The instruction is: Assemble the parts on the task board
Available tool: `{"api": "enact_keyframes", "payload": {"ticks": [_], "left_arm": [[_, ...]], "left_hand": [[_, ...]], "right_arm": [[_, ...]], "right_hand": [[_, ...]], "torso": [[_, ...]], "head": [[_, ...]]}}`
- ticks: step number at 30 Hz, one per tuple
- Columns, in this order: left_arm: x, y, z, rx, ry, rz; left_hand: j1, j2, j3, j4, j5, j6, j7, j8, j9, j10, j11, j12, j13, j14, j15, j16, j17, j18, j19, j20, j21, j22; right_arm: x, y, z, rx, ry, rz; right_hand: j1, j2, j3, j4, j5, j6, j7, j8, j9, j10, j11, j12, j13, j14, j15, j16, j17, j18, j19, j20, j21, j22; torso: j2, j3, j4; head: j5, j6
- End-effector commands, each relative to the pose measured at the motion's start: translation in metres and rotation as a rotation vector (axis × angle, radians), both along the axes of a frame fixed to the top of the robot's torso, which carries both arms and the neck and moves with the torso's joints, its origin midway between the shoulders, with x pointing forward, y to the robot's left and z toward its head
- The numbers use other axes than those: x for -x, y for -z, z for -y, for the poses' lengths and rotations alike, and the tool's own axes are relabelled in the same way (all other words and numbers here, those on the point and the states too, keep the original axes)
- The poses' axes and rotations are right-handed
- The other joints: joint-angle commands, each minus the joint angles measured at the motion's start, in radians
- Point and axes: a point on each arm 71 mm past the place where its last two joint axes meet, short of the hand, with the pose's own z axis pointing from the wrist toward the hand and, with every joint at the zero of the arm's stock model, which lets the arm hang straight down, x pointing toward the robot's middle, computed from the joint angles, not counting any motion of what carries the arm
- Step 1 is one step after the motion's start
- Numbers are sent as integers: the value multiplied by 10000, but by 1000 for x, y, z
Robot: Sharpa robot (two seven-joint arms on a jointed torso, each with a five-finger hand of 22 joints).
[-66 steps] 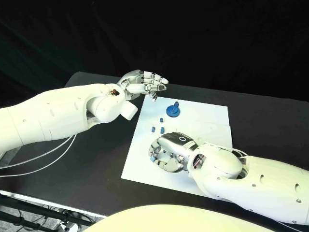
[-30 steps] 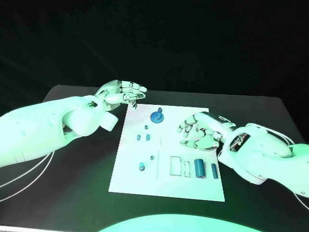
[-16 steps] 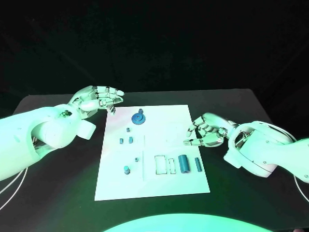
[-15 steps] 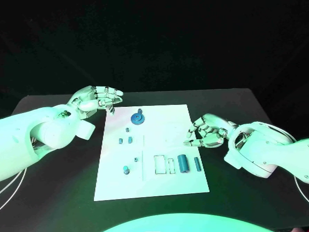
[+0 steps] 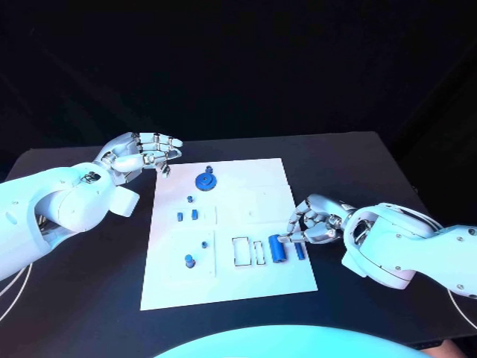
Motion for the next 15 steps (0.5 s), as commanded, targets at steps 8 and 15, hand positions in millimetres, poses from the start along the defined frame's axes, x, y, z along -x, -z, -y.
{"api": "enact_keyframes", "payload": {"ticks": [8, 15], "left_arm": [[0, -1, 1, 158, 52, 38], [0, -1, 0, 147, 52, 17]], "left_hand": [[-117, 6, 28, 44, 45, -66, 339, 69, -12, -77, -1, 51, -14, 11, 35, 44, 15, 168, -10, 26, 22, -7], [-124, 4, 28, 45, 45, -72, 340, 88, -16, -81, 0, 66, -18, 15, 36, 54, 23, 169, -10, 26, 21, -10]], "right_arm": [[6, 11, -11, 747, -402, -240], [8, 18, -16, 902, -524, -478]], "right_hand": [[-450, 77, -524, 26, 31, 159, -87, 242, 12, 18, -81, -37, 378, 797, -94, 48, 1479, -180, 232, -30, 63, 1832], [-725, 30, -729, 25, 53, 287, -142, 376, 45, 66, -130, -27, 455, 811, -130, 67, 1544, -191, 254, -58, 129, 1860]], "torso": [[7, -2, -13], [9, -1, -3]], "head": [[31, -47], [37, -72]]}}
